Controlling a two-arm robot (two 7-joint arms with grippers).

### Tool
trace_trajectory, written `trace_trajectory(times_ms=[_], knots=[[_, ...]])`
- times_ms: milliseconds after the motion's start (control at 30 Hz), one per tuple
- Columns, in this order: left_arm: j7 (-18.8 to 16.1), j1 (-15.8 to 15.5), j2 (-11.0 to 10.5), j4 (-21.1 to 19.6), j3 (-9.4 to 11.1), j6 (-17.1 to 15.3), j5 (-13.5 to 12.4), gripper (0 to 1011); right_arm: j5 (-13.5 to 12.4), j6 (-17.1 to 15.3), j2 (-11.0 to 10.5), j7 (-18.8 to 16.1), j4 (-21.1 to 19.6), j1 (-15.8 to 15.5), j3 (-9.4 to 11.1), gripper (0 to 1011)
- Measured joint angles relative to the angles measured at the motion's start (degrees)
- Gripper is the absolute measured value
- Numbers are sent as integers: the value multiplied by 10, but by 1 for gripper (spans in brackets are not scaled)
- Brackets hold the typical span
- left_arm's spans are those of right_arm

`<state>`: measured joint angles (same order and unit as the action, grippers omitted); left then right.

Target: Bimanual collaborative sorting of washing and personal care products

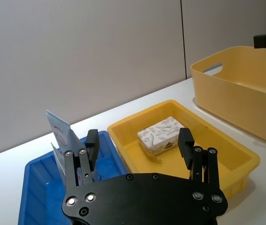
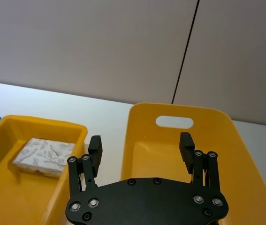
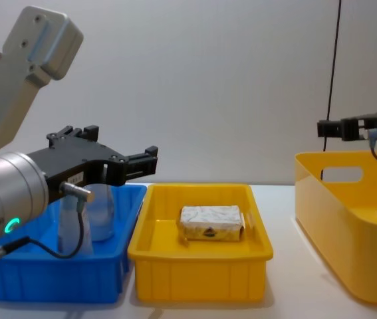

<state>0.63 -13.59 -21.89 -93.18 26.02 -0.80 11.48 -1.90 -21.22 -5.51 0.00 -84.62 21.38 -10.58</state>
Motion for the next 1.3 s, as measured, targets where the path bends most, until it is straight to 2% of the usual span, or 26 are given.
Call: trace_trajectory(times_ms=[400, 833, 1033, 1300], knots=[[-19, 9, 1, -8, -10, -19, -7, 1001, -5, 18, -3, -16, -17, -10, 0, 1004], [-60, 34, 12, -17, -48, -77, 3, 1001, -7, 27, -4, -23, -25, -15, 0, 1004], [-63, 33, 18, -7, -60, -92, 13, 1001, -8, 28, -4, -24, -26, -16, 0, 1004], [-53, 18, 27, 26, -69, -101, 24, 1002, -8, 30, -4, -25, -27, -16, 0, 1004]])
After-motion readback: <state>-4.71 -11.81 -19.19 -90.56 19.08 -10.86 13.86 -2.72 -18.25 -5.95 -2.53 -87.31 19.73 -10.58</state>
